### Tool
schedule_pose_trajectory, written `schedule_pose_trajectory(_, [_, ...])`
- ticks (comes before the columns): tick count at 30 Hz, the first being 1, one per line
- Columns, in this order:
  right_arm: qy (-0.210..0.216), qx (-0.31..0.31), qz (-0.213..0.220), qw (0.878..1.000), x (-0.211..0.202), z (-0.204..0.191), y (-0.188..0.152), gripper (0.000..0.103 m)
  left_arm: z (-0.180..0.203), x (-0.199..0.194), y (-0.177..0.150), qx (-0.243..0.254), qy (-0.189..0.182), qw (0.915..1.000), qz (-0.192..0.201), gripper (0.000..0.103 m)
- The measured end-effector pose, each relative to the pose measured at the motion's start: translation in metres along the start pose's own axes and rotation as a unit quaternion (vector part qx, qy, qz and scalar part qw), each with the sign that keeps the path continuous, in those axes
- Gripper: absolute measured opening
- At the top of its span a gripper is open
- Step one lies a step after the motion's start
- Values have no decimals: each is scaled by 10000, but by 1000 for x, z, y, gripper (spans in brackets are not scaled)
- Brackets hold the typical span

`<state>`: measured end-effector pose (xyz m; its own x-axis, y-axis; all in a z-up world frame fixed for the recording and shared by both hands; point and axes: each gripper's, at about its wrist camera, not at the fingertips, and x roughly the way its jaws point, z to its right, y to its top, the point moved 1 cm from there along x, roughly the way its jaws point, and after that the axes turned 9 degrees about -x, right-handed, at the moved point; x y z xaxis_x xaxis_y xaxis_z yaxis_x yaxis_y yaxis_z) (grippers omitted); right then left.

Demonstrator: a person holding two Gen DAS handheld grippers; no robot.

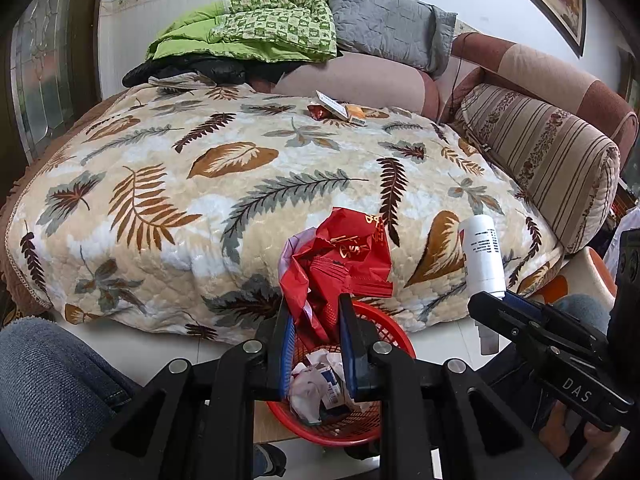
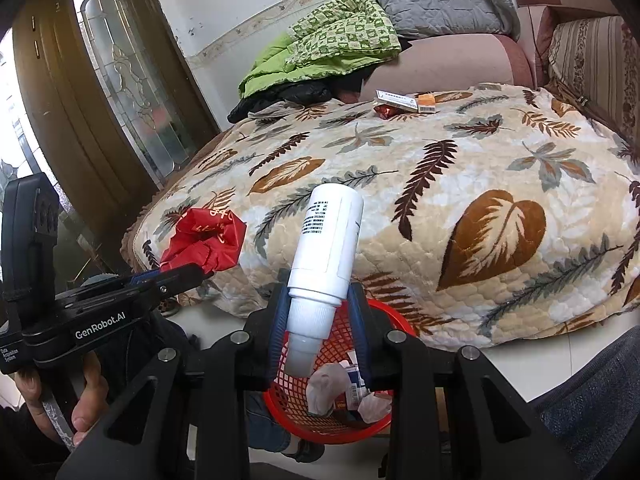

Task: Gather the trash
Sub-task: 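Carry the red wrapper and white tube to the red basket and open both tools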

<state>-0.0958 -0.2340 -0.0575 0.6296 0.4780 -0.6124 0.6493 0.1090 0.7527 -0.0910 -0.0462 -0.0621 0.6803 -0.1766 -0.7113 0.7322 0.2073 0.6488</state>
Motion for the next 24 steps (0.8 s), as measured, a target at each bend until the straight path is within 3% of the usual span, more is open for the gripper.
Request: schedule_pose_trajectory(24, [-44, -26, -86, 9999, 2, 2, -3, 29, 1, 5, -4, 5, 12, 9999, -161, 20])
